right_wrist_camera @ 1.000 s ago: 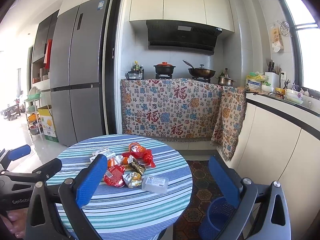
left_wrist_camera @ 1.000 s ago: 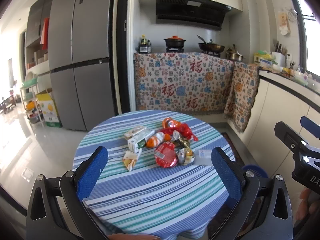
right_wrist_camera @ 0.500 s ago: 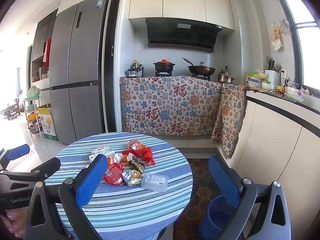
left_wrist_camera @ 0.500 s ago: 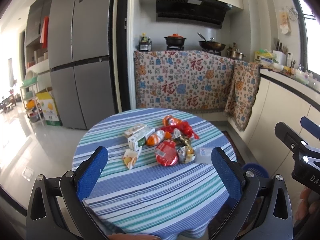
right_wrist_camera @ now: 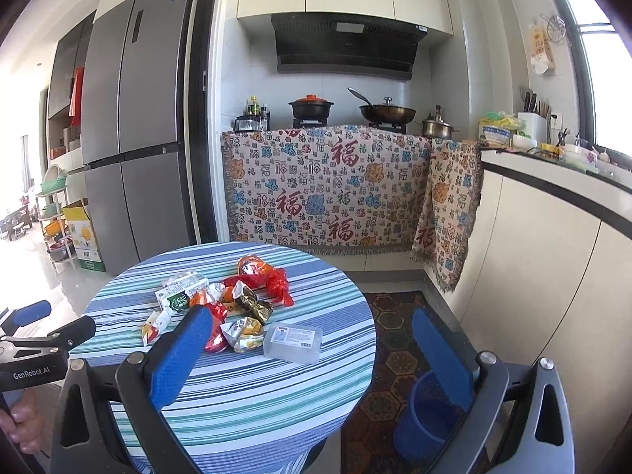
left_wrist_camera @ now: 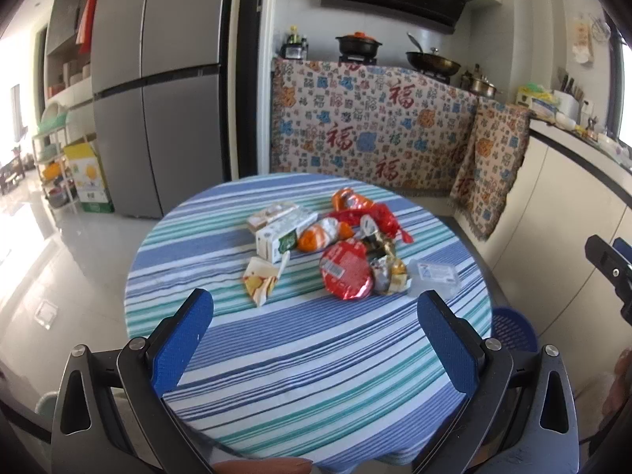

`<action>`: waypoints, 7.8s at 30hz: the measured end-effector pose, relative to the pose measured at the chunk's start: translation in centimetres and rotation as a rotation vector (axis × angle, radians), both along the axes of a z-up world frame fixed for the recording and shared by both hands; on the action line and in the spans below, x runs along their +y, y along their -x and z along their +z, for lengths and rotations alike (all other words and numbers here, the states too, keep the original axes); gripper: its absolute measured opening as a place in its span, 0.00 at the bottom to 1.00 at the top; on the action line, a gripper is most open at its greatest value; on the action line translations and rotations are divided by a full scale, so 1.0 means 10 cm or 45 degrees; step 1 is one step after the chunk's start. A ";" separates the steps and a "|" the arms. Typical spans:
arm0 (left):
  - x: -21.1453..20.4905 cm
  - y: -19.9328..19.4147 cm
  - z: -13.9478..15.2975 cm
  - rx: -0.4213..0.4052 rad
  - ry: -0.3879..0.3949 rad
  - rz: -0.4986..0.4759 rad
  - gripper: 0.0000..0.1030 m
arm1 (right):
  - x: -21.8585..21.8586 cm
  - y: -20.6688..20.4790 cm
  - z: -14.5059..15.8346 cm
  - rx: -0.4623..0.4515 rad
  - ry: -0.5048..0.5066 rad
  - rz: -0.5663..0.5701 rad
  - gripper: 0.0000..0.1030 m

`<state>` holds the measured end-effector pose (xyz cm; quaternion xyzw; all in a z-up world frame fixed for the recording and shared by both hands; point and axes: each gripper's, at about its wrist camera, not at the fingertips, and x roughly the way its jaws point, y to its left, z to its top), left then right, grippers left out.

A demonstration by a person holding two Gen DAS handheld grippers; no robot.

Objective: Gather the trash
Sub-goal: 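Grasp the paper cup with the left tool while the right tool grasps the clear plastic box, then carry cup and box to the blue wastebasket and open both tools, then move both tools back over the table toward the snack bags, then grasp the red snack bag with the left tool while the right tool grasps the white chip bag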

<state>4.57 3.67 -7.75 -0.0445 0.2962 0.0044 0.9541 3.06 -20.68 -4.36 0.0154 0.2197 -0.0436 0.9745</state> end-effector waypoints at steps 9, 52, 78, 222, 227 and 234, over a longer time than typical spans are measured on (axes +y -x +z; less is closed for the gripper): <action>0.16 -0.55 -0.69 0.224 0.002 0.035 1.00 | -0.10 -0.50 -0.78 0.195 -0.045 0.001 1.00; 0.15 -1.63 -1.12 0.430 -0.207 -0.310 0.49 | 0.00 -2.41 -1.77 0.652 0.358 1.037 1.00; 0.03 -1.19 -1.14 0.451 -0.145 -0.278 0.25 | -0.04 -1.90 -1.65 0.929 0.139 0.688 0.68; 0.06 -1.64 -1.34 0.430 -0.056 -0.204 0.99 | 0.36 -1.92 -1.89 0.609 0.101 0.584 0.86; -0.07 -1.84 -1.28 0.375 0.064 -0.285 0.98 | 0.47 -1.99 -1.90 0.588 0.104 0.616 0.86; -0.13 -1.99 -1.22 0.327 0.102 -0.326 0.67 | 0.47 -2.00 -1.90 0.580 0.099 0.622 0.86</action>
